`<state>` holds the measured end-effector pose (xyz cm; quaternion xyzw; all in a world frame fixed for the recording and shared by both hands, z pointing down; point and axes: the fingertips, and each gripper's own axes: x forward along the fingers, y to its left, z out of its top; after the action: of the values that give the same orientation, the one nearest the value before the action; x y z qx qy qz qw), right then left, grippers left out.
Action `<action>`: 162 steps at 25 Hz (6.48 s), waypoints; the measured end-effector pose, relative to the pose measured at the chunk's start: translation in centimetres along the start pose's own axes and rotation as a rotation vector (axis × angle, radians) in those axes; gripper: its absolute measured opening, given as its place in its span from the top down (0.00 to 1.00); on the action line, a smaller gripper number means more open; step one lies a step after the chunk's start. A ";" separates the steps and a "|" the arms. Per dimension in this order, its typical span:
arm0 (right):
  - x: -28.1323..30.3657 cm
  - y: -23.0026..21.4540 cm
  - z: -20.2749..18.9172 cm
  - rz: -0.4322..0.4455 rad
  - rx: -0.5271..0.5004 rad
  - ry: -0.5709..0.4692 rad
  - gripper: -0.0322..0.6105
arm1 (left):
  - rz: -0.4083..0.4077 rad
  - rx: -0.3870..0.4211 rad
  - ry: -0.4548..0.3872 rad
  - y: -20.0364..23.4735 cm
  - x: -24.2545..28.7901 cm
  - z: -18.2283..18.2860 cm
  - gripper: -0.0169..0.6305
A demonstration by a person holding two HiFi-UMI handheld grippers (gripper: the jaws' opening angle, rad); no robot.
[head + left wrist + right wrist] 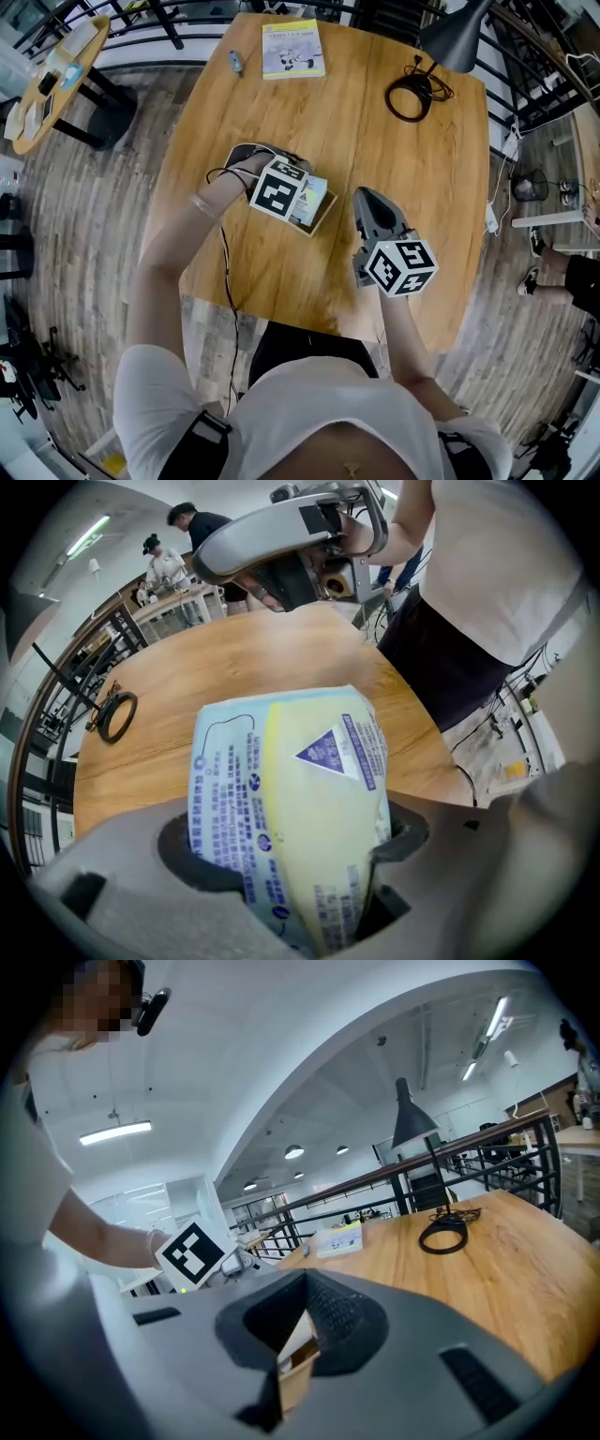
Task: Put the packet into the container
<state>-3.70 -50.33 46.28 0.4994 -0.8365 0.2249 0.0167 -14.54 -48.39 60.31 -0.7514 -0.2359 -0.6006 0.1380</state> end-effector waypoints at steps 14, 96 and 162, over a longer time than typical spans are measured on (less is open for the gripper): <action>-0.6 -1.7 0.1 -0.021 0.015 0.003 0.93 | -0.074 0.040 0.058 -0.3 1.1 0.4 0.43; -0.7 -1.1 -0.5 0.000 0.047 0.013 0.93 | 0.070 -0.102 -0.069 0.2 -2.0 -2.3 0.26; -1.3 5.3 -3.2 -0.002 -0.119 -0.055 0.93 | 1.269 -1.231 -0.968 -5.4 -12.7 3.2 0.96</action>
<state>-8.13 -45.87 46.89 0.5046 -0.8479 0.1610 0.0233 -16.82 -44.62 46.89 -0.8418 0.5284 -0.0639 -0.0903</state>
